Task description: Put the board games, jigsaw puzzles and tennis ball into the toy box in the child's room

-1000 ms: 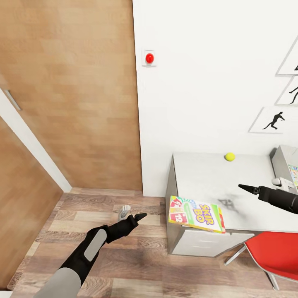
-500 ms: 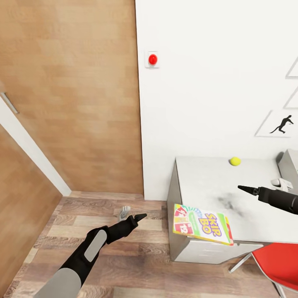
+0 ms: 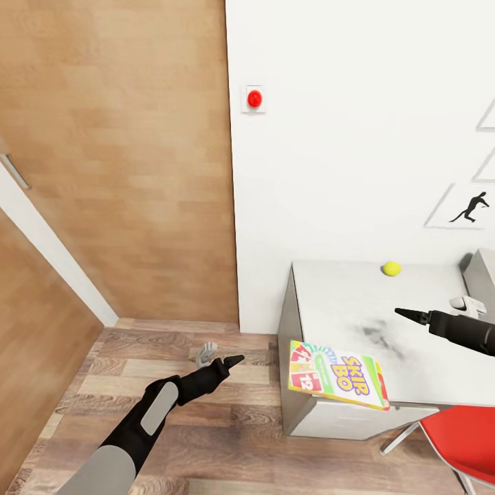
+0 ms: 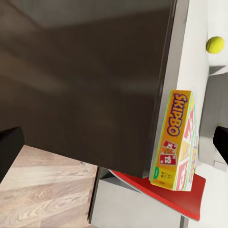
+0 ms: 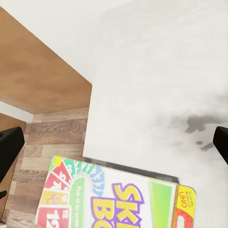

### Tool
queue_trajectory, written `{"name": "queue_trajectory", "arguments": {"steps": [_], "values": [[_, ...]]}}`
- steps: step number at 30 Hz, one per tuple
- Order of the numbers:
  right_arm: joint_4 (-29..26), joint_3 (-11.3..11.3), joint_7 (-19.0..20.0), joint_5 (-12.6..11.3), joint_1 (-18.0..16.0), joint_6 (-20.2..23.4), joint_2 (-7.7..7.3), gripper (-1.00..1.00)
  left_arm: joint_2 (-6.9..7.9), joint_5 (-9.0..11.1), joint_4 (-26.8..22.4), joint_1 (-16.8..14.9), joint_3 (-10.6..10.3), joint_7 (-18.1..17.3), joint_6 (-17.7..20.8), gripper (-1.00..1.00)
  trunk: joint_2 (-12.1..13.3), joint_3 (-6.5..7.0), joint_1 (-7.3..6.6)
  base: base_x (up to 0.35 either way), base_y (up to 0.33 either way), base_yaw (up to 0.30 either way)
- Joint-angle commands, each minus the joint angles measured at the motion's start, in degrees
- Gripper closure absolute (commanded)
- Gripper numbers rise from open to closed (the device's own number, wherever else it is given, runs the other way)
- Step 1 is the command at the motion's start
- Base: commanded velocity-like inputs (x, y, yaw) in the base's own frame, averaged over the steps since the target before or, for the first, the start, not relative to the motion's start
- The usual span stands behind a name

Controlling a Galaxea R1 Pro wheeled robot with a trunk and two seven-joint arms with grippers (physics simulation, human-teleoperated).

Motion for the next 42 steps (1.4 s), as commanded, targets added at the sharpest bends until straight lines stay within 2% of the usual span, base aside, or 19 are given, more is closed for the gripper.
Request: {"name": "queue_trajectory", "arguments": {"steps": [1,13,31,42], "values": [[0.0,-0.07,0.6,0.54,-0.06,0.24,0.0,-1.0,0.0,0.36,-0.02,-0.04,0.01,0.04,0.35,-1.0,-0.11,-0.1,0.03,0.006,0.002,0.0],[-0.09,-0.07,0.6,0.54,-0.06,0.31,-0.06,-1.0,-0.51,0.29,0.09,-0.07,0.01,0.05,0.34,-1.0,-0.11,-0.1,0.03,0.003,0.006,0.0],[-1.21,-0.07,0.6,0.54,-0.06,0.36,-0.01,-1.0,-0.98,0.33,0.6,-0.12,-0.08,-0.03,-0.32,-1.0,-0.11,-0.1,0.03,0.006,0.129,0.0],[-1.59,-0.07,0.6,0.61,-0.06,0.49,0.0,-1.0,-1.66,0.13,0.65,-0.23,-2.48,0.22,-0.54,-1.0,-0.11,-0.1,0.03,0.002,0.025,0.0]]}}
